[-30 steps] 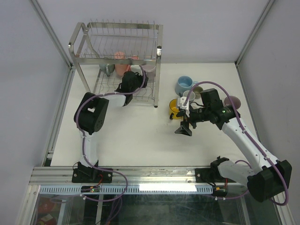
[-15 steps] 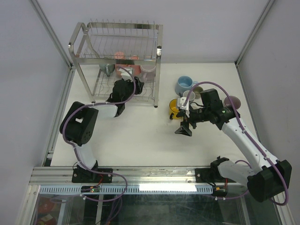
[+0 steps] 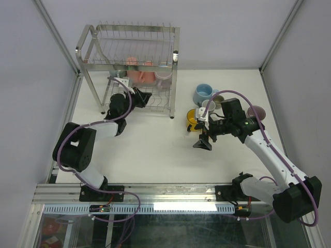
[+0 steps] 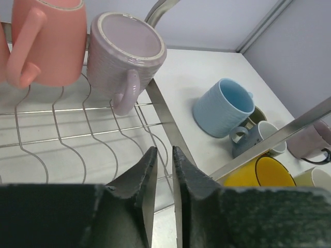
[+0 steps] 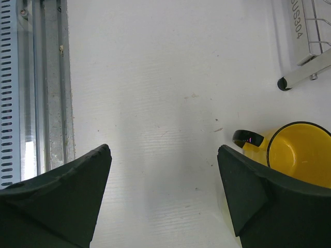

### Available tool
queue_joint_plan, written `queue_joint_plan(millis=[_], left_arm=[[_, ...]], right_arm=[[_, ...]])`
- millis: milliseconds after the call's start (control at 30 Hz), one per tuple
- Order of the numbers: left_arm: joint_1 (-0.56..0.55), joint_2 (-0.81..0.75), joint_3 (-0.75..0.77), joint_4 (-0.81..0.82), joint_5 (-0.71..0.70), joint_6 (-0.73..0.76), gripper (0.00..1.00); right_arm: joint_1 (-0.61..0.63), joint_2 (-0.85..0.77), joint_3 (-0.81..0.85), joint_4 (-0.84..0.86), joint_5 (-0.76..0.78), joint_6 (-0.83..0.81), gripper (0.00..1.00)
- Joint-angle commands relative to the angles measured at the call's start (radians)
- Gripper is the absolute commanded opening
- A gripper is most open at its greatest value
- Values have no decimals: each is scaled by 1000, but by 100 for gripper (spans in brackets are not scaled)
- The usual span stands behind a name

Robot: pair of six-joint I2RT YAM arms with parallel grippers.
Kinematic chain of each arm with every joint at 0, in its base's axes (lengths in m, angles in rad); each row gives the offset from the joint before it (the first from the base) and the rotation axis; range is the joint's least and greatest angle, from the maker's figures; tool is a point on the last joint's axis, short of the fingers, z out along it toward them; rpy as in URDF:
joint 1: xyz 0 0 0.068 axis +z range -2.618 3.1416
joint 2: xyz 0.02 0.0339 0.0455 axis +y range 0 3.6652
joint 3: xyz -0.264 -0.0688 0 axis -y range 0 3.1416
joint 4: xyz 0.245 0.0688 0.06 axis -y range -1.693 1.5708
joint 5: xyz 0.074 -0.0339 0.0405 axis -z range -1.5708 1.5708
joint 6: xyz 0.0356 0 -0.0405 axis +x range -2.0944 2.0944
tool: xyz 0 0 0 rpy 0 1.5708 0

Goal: Load the cups into the dish rack
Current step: Turn the cup upside down in the dish rack.

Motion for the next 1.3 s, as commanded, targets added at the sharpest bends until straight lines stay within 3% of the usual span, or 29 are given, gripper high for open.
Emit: queue_joint_plan(millis=[0, 67, 567, 1267], left_arm=[[62, 51, 30, 136, 240, -203, 8], [64, 104, 73, 147, 275, -229, 0], [12, 369, 368, 24, 179, -175, 0], [7, 451, 559, -199, -23, 9, 0]], right_arm=[[5, -12, 3, 26, -22, -18, 87], [5, -12, 4, 26, -21, -17, 87], [2, -9, -2, 29, -18, -20, 87], [2, -12, -1, 29, -18, -20, 87]])
